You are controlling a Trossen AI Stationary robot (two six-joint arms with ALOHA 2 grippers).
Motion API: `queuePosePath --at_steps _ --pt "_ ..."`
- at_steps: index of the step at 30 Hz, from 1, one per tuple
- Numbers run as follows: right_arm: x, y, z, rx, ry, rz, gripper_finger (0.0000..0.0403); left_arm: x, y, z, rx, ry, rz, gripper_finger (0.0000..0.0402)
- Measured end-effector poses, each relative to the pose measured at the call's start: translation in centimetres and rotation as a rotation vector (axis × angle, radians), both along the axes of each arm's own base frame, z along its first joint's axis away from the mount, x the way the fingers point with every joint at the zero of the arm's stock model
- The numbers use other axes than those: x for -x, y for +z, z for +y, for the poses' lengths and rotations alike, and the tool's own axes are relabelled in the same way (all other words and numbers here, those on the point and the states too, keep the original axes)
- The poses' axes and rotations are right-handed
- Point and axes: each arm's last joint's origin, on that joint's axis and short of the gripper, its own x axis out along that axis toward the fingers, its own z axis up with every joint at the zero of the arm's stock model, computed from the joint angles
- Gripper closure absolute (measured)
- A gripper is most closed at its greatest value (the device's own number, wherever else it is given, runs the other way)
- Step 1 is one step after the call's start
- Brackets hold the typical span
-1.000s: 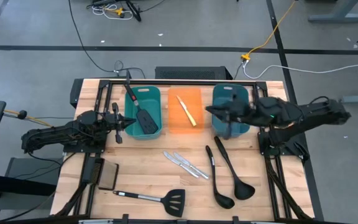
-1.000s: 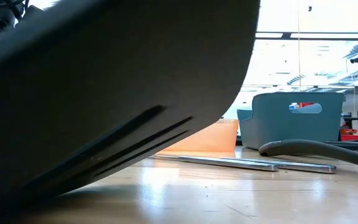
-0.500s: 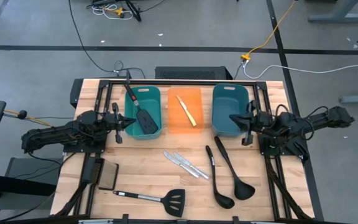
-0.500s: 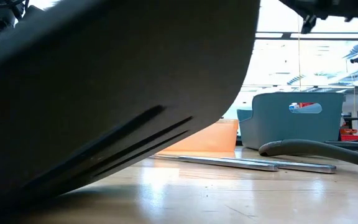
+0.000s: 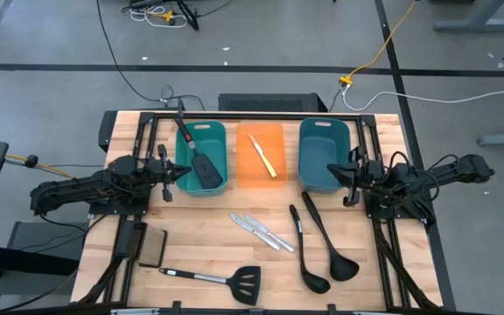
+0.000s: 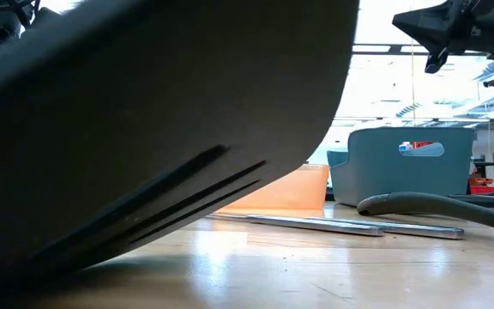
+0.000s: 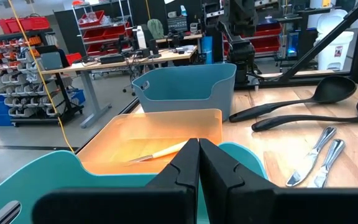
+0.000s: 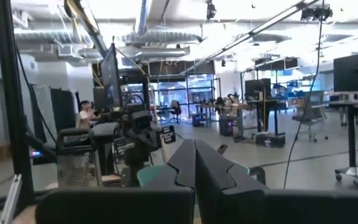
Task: Pick & Place Kitchen Items
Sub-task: Put the right black spoon into the dark green bin
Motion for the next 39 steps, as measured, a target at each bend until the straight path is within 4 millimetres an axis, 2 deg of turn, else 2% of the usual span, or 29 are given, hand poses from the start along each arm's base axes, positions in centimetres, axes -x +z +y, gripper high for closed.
queuePosePath --at_steps 4,7,13,17,21,24,28,34,39 --pt "-0.2 0.6 -0.1 -0.068 -0.043 0.016 0.0397 0.0 0.0 0.0 0.0 0.0 0.0 0.0384" --pt "-0.9 2.4 0.1 -0.104 -0.039 0.137 0.04 0.0 0.0 0.0 0.0 0.0 0.0 0.0384" --pt "-4.6 7.2 1.6 -0.167 -0.036 0.473 0.04 0.0 0.0 0.0 0.001 0.0 0.005 0.0384" --pt "-7.9 9.1 3.1 -0.234 -0.001 0.749 0.04 0.0 -0.1 0.0 0.0 0.001 0.007 0.0384" --pt "-10.5 9.1 4.7 -0.353 -0.066 1.059 0.04 0.0 -0.1 0.0 -0.001 0.001 0.009 0.0384" --pt "-11.6 8.2 5.9 -0.439 -0.168 1.277 0.0396 0.0 -0.1 0.0 -0.001 0.001 0.009 0.0384" --pt "-12.9 6.7 7.7 -0.569 -0.188 1.453 0.0366 0.0 -0.1 0.0 -0.002 0.001 0.009 0.0384" --pt "-14.0 4.2 9.7 -0.691 -0.214 1.57 0.0285 0.0 -0.1 0.0 -0.002 0.0 0.008 0.0384" --pt "-14.4 2.8 10.6 -0.758 -0.317 1.578 0.0224 0.0 -0.1 0.0 0.0 0.0 0.009 0.0384"
